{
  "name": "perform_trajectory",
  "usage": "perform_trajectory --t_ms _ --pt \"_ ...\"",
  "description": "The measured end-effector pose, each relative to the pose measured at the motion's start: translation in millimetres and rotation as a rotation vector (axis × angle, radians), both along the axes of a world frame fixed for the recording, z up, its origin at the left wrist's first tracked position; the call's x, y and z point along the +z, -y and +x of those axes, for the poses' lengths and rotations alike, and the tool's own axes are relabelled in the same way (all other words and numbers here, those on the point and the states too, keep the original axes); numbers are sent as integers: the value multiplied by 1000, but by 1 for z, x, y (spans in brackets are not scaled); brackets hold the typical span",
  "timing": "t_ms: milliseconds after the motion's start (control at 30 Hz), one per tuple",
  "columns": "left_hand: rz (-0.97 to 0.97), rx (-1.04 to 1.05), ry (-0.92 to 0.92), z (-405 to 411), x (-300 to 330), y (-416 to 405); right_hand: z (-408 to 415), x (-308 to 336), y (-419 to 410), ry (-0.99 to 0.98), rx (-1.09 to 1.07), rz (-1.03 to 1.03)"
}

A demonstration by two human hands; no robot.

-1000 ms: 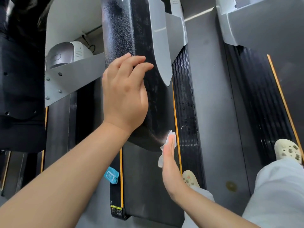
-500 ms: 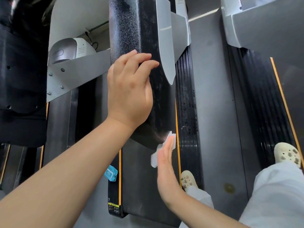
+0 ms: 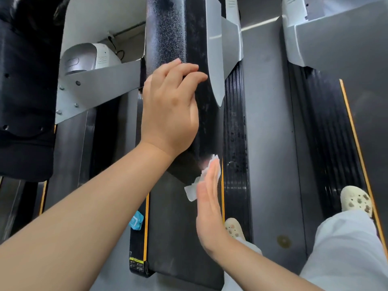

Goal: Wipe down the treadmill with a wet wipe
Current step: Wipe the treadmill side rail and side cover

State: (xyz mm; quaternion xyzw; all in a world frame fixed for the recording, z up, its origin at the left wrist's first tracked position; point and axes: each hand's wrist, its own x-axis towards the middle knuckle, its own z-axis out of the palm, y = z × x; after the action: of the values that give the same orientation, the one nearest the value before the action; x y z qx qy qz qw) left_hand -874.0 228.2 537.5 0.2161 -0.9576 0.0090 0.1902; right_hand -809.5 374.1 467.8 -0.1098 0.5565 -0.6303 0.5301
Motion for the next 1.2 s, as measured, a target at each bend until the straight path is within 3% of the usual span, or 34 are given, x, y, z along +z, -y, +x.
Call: perform_trajectory --t_ms 67,200,367,533,667,867,1033,1200 --pt "1 -5 -2 0 0 0 -3 -17 -3 -107 60 -17" --pt "6 -3 -14 0 1 -1 -13 -25 -5 61 54 -33" --pt "16 80 -92 0 2 -2 -45 8 23 -277 10 -297" --pt "96 133 -153 0 3 2 -82 6 49 -565 15 -324" --pt "165 153 -197 2 3 1 -45 -13 4 -482 115 -396" --pt "183 171 -212 0 4 0 -98 3 53 -621 5 -265" --pt "187 165 -208 2 3 -1 -57 -4 8 -538 98 -437" --pt "183 155 -228 2 2 0 -73 2 30 -594 59 -382"
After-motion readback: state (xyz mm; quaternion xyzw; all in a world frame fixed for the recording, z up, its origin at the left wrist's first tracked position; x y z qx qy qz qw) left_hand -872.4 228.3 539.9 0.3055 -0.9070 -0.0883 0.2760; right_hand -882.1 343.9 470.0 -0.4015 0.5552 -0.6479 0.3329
